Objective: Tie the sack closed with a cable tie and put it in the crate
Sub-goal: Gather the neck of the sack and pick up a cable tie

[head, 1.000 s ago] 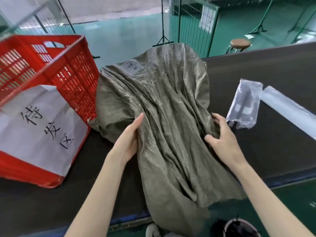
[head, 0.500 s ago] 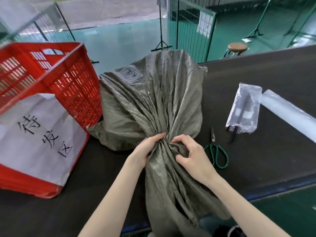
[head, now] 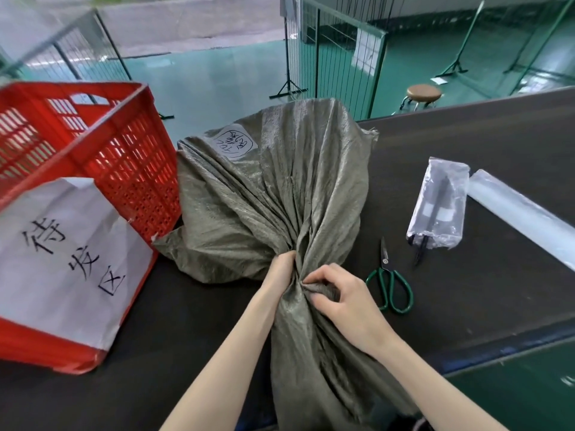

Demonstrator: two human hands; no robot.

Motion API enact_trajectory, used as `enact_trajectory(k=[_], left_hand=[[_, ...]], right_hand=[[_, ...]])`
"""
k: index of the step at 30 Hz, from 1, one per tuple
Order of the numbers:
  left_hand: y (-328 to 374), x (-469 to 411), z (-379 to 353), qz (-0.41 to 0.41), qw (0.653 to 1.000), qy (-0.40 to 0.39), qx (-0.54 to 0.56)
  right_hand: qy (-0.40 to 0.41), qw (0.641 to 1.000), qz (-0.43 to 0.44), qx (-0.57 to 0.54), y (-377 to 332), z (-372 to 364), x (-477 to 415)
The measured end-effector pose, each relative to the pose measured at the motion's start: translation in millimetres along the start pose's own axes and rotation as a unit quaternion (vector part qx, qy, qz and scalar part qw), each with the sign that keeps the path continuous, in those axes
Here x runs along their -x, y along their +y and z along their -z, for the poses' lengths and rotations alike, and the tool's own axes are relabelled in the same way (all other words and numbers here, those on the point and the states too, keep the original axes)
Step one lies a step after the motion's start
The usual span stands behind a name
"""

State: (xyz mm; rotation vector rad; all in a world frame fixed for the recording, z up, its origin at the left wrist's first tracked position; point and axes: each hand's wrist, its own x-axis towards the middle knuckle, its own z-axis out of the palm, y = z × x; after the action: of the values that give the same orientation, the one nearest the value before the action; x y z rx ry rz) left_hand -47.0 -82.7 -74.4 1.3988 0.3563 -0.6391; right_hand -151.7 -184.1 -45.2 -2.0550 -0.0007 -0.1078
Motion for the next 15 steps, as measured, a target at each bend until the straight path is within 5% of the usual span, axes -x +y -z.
enact_trajectory(k=[6,11,15], left_hand=[[12,1,2,0.017,0.976,-0.144,0.16],[30,9,-4,0.088,0.97,-0.225,0.031],[37,4,0,0.066,0.973,-0.205,-0.084]], right_hand=[[0.001,1.0,0.025,0.014,-3,-9,3],[0.01,0.999,0.042,0.015,-4,-7,4],[-0.001,0.999,0.047,0.02,-1,-15,8]])
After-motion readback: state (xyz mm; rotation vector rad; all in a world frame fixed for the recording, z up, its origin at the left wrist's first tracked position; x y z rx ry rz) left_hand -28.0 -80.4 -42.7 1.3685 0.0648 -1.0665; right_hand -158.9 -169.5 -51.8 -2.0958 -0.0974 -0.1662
